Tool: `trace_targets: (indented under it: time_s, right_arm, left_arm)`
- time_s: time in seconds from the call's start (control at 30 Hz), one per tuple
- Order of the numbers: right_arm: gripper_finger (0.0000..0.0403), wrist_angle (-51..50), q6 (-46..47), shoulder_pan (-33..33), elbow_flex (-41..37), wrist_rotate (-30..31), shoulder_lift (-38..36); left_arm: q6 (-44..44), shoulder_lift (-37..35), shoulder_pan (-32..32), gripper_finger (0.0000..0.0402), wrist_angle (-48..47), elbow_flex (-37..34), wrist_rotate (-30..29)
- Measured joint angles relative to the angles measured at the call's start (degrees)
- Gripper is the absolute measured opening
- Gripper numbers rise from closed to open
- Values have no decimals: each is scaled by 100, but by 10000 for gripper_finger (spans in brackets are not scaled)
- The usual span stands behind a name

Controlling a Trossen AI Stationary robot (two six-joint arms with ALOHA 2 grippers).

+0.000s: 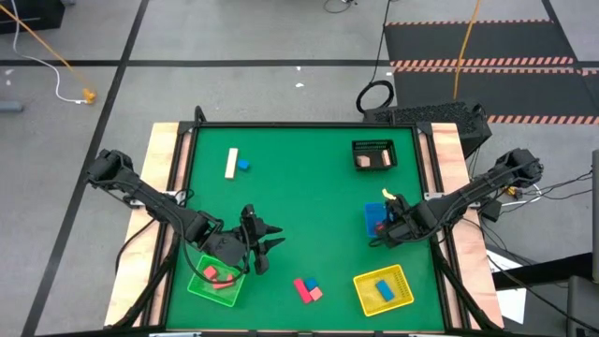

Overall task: Sort & place blocks by color
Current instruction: Put the blue block into the yellow bin

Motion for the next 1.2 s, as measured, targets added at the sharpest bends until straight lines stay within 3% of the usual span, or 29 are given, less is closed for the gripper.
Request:
trace_targets:
  time_s: [0.27, 0.57, 0.83, 1.2]
  right_arm:
    - [227, 262, -284, -1, 0, -6, -24]
    - [219, 1085, -425, -1, 0, -132, -683]
    - [213, 3459, -1368, -7, 0, 216, -1117]
    - [212, 6749, -3838, -7, 3, 207, -756]
  left_arm:
    - [-24, 0, 0, 124, 9, 0, 0]
    - [39, 0, 0, 124, 125, 0, 0]
    - [26, 0, 0, 124, 129, 0, 0]
    - [-28, 0, -7, 124, 129, 0, 0]
